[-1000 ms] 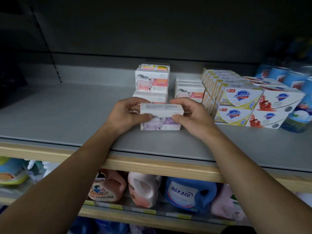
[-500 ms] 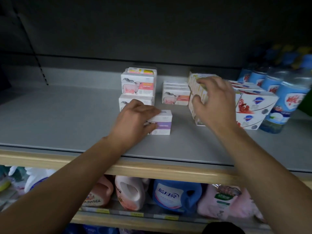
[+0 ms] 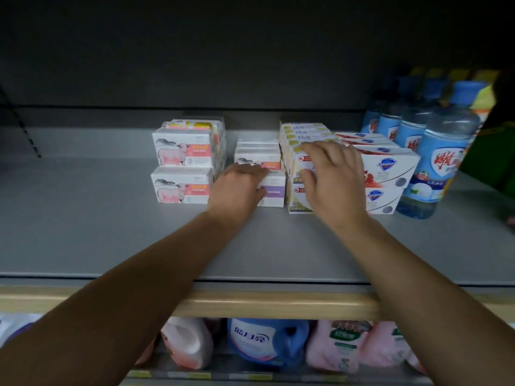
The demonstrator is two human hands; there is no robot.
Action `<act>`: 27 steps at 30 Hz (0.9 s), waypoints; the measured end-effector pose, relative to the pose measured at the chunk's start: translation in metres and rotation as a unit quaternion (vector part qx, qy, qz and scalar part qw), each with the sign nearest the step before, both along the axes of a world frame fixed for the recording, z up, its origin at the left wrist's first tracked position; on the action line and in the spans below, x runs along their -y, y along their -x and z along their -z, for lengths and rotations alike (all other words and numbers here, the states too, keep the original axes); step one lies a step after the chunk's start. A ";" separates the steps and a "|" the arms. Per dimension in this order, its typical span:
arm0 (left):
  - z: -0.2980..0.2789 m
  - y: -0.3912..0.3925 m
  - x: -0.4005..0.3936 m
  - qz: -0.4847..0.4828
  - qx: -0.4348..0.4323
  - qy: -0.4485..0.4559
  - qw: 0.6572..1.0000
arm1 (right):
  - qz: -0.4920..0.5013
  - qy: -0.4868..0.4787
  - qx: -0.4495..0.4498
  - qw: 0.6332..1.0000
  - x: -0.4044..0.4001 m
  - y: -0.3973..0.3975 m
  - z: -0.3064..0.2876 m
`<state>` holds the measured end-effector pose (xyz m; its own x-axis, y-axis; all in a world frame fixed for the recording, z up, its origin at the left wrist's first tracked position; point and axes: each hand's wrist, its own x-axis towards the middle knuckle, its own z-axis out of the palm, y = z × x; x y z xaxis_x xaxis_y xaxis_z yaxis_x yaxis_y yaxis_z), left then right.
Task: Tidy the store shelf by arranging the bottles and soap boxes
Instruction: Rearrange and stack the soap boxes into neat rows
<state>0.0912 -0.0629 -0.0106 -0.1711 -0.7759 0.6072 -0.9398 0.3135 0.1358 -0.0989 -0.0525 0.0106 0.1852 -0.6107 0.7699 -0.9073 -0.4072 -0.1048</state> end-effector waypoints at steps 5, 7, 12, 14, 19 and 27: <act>0.003 0.002 0.038 0.004 -0.021 0.013 1.000 | -0.015 0.007 0.027 0.999 0.003 -0.001 0.003; 0.003 0.001 0.054 0.010 -0.009 0.012 1.000 | -0.016 0.010 0.035 0.999 0.004 0.001 0.003; 0.010 -0.001 0.083 -0.009 0.007 0.015 1.000 | -0.007 0.004 0.029 1.000 0.005 -0.001 0.003; 0.012 -0.002 0.086 -0.011 0.013 0.024 1.000 | -0.001 0.006 0.029 1.000 0.005 -0.002 0.004; 0.006 0.000 0.081 -0.038 0.044 0.005 0.998 | 0.006 0.018 0.030 0.999 0.004 -0.005 0.005; -0.023 -0.025 0.005 0.039 -0.064 0.041 0.996 | 0.048 -0.053 -0.031 0.997 -0.007 -0.010 -0.010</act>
<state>0.1166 -0.0680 0.0127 -0.1465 -0.7095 0.6893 -0.8886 0.4006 0.2235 -0.0887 -0.0460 0.0204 0.1677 -0.7046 0.6895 -0.9478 -0.3076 -0.0839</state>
